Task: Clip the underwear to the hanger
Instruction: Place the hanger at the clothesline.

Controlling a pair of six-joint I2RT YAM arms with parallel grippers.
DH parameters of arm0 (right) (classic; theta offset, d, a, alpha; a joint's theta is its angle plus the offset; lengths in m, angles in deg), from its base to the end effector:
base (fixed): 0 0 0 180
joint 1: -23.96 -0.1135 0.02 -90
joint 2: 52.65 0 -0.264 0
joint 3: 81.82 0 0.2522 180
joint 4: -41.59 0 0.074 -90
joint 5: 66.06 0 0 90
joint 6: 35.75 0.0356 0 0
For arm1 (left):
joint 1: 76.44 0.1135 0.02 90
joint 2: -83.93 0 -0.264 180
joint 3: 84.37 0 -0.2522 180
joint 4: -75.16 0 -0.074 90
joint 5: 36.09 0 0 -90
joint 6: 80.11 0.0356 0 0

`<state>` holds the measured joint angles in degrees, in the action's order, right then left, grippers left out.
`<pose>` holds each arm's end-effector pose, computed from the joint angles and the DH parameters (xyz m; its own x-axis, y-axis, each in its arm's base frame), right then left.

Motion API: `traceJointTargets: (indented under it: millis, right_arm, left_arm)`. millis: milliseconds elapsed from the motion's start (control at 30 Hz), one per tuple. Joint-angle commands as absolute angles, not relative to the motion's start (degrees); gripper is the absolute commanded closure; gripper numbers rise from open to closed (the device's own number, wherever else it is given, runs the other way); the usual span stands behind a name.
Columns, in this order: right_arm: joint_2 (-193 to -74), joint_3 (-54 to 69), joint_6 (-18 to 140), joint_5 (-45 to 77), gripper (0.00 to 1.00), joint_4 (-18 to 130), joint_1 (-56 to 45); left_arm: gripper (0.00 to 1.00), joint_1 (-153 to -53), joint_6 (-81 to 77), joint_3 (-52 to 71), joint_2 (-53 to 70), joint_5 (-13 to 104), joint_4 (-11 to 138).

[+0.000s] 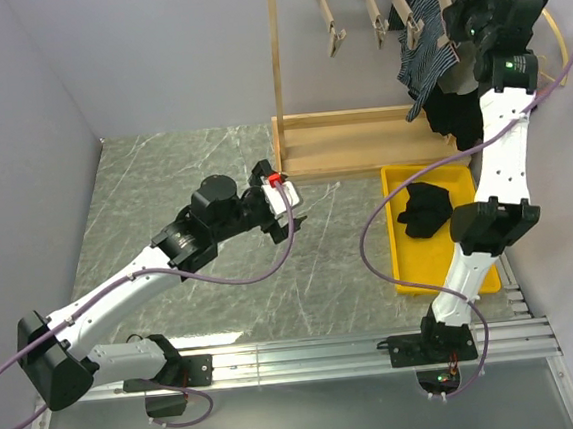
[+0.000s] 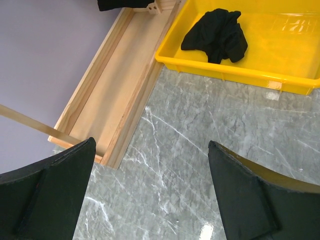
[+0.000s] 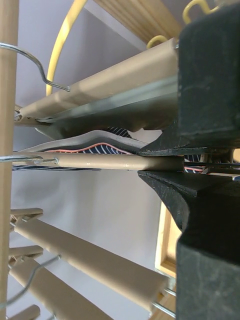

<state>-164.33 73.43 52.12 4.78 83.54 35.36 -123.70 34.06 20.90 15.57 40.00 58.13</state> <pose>0.4021 -0.0692 0.5357 0.0327 -0.0424 -0.9986 -0.1338 0.9899 -0.0464 0.1837 -0.2114 0.3668 0.2430 0.3226 -0.9148 0.8481 0.3871 0.3618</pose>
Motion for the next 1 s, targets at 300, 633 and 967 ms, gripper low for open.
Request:
traceJointTargets:
  millis: [300, 633, 967]
  right_arm:
    - [-166.6, 78.5, 51.8, 9.1, 1.0, 72.5, 32.9]
    - [-168.8, 78.9, 50.6, 11.5, 1.0, 70.7, 31.0]
    - [-168.2, 77.3, 50.6, 12.9, 1.0, 71.7, 31.1]
  left_arm:
    - [0.01, -122.0, 31.1, 22.4, 19.1, 40.8, 59.6]
    - [0.01, -121.4, 31.1, 22.5, 19.8, 40.8, 58.7]
    - [0.01, -121.3, 31.4, 21.9, 20.1, 40.3, 56.9]
